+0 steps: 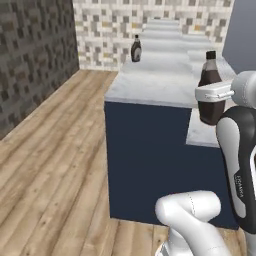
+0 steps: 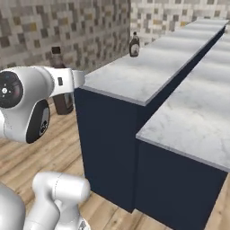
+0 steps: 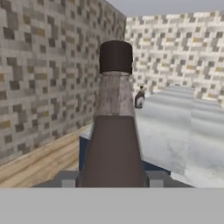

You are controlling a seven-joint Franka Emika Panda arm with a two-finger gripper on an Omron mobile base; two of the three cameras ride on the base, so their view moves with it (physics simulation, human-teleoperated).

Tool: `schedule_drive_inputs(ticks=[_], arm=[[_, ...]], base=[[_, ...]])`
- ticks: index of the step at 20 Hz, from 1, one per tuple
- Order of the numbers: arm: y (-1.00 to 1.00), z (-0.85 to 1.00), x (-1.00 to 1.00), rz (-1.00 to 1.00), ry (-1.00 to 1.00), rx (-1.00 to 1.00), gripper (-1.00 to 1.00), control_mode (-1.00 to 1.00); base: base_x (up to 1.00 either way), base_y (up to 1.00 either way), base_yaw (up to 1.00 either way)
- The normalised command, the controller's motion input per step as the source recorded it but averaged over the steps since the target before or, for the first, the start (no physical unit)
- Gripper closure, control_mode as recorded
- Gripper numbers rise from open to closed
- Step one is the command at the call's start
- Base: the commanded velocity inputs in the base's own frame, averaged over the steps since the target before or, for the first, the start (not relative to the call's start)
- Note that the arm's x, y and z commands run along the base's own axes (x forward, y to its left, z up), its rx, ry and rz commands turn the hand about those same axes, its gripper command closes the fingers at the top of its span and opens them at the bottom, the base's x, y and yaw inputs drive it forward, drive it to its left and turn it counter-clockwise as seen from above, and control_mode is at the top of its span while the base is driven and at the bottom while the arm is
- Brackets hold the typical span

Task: The dining table condiment station is running low on syrup bottle. Refill the condiment station by opening the cabinet and taking the syrup bottle from the cabinet and placing it on the dining table.

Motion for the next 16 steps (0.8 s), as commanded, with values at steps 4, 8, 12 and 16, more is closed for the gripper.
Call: schedule_drive_inputs(ticks=[4,8,12,16], arm=[[0.0,0.0,0.0,0.0,0.0,0.0,1.0,1.0],[0.0,0.0,0.0,0.0,0.0,0.0,1.0,1.0],[0.0,0.0,0.0,0.0,0.0,0.0,1.0,1.0],[0.0,0.0,0.0,0.0,0.0,0.0,1.0,1.0]], base=[[0.74,1.0,-0.37],[0.68,1.0,-0.5],[0.54,1.0,-0.53],[0.51,1.0,-0.5]])
